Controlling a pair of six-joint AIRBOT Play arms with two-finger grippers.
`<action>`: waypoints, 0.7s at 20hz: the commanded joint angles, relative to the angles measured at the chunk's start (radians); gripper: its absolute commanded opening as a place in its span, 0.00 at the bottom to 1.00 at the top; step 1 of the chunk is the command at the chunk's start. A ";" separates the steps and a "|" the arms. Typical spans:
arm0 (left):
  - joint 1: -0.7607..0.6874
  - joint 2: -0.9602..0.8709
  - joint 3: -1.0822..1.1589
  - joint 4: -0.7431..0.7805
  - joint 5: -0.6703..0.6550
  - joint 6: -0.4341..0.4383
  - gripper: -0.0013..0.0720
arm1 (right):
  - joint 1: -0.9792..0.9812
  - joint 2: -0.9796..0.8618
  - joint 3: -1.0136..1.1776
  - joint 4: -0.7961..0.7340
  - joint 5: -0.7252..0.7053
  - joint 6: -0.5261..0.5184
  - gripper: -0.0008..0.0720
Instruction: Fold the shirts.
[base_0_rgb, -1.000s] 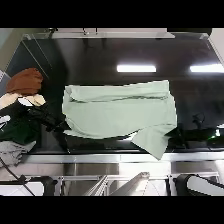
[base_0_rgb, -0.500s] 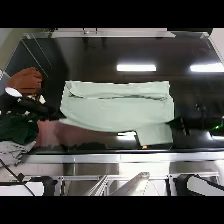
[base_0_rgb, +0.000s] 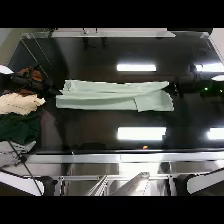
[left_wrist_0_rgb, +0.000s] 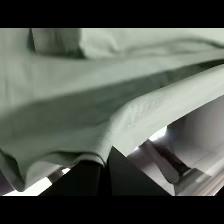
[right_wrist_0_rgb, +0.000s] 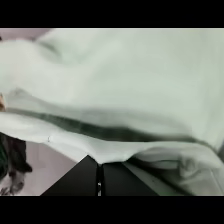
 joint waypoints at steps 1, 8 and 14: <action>-0.022 -0.147 0.163 -0.008 0.003 -0.030 0.05 | 0.019 -0.154 0.205 0.007 -0.024 0.026 0.04; -0.063 -0.349 0.369 0.003 -0.066 -0.107 0.48 | 0.014 -0.225 0.248 0.000 0.041 -0.018 0.40; 0.040 -0.318 0.536 0.010 -0.194 -0.235 0.48 | -0.111 -0.147 0.300 -0.186 0.126 0.050 0.90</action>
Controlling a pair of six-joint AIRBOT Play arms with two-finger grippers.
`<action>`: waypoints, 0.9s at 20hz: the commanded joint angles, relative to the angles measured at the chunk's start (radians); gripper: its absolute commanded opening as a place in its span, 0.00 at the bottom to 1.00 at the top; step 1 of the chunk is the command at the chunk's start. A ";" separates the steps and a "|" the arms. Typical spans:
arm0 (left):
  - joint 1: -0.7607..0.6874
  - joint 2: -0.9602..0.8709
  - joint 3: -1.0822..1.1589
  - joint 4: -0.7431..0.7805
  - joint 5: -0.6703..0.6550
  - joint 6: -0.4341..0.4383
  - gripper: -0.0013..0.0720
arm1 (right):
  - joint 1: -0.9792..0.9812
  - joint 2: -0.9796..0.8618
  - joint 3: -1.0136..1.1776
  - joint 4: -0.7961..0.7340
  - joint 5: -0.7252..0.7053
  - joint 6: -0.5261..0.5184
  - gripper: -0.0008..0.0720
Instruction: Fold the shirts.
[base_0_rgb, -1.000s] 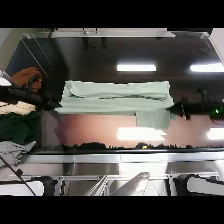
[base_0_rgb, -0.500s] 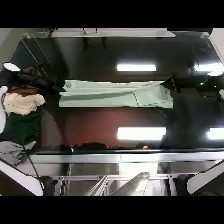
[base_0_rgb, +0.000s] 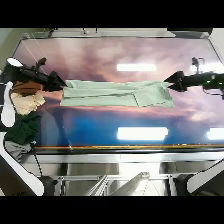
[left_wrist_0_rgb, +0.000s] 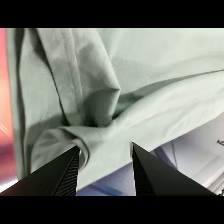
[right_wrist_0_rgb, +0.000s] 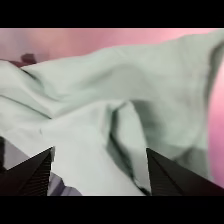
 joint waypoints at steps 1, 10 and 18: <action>0.060 0.035 0.033 0.028 -0.027 -0.094 0.48 | -0.062 0.005 0.015 -0.114 0.029 0.084 0.90; -0.074 0.200 -0.004 -0.085 0.031 0.060 0.02 | 0.053 -0.171 0.016 0.006 0.098 0.048 0.89; -0.425 0.205 -0.124 0.065 0.276 0.074 0.01 | 0.140 -0.178 0.016 0.064 0.122 0.026 0.04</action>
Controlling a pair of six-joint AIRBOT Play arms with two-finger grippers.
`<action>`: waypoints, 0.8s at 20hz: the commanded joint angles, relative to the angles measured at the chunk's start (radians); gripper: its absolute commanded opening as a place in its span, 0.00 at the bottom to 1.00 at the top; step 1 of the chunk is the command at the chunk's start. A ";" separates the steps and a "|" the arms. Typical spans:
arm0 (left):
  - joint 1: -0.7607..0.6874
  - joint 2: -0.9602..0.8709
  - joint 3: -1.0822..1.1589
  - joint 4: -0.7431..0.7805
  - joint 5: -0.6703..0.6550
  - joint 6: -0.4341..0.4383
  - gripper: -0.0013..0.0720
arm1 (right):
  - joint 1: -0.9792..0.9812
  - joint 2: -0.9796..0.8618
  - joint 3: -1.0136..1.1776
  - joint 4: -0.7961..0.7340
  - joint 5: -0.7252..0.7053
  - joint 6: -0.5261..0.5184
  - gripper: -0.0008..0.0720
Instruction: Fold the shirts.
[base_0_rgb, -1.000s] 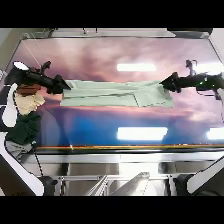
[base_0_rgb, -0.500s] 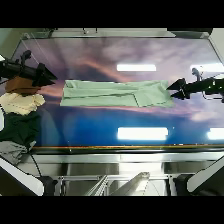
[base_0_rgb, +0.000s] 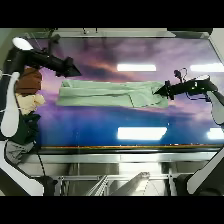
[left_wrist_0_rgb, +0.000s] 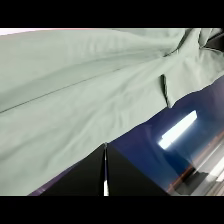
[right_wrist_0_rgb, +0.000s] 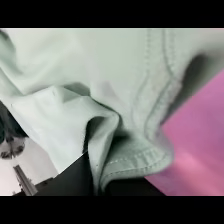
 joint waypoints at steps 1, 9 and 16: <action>-0.168 0.004 -0.066 0.108 0.184 0.009 0.01 | 0.027 0.002 0.002 0.022 0.027 -0.008 0.04; -0.340 -0.213 0.016 0.224 0.278 -0.064 0.04 | 0.037 0.229 0.003 0.073 0.095 -0.018 0.04; -0.312 -0.234 0.122 0.203 0.171 -0.098 0.04 | 0.148 0.381 0.003 0.073 -0.002 -0.019 0.04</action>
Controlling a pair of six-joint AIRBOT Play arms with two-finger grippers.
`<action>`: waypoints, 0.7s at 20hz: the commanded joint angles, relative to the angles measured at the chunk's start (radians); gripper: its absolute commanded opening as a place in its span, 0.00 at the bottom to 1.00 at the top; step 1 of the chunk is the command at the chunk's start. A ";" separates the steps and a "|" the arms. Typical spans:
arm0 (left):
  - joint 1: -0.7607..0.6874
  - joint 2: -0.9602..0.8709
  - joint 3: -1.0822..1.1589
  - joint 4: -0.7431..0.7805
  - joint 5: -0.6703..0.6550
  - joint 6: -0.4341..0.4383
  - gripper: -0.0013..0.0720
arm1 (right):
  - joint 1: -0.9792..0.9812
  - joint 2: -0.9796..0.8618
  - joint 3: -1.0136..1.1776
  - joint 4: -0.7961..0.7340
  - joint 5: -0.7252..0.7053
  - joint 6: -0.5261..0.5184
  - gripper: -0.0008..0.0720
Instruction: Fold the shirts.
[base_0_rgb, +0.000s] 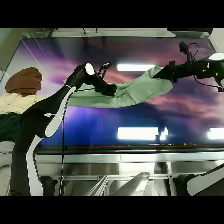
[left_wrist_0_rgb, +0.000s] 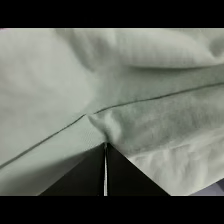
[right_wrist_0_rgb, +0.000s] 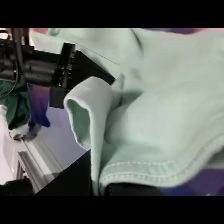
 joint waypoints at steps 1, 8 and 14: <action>0.055 0.079 0.023 -0.008 -0.077 -0.016 0.04 | 0.084 0.057 0.001 0.003 -0.054 0.026 0.04; 0.391 0.566 0.013 -0.112 -0.237 -0.019 0.04 | 0.554 -0.007 0.083 0.002 -0.622 -0.022 0.04; 0.554 0.826 -0.248 -0.115 -0.226 0.048 0.04 | 0.925 -0.438 0.494 0.057 -1.040 -0.034 0.12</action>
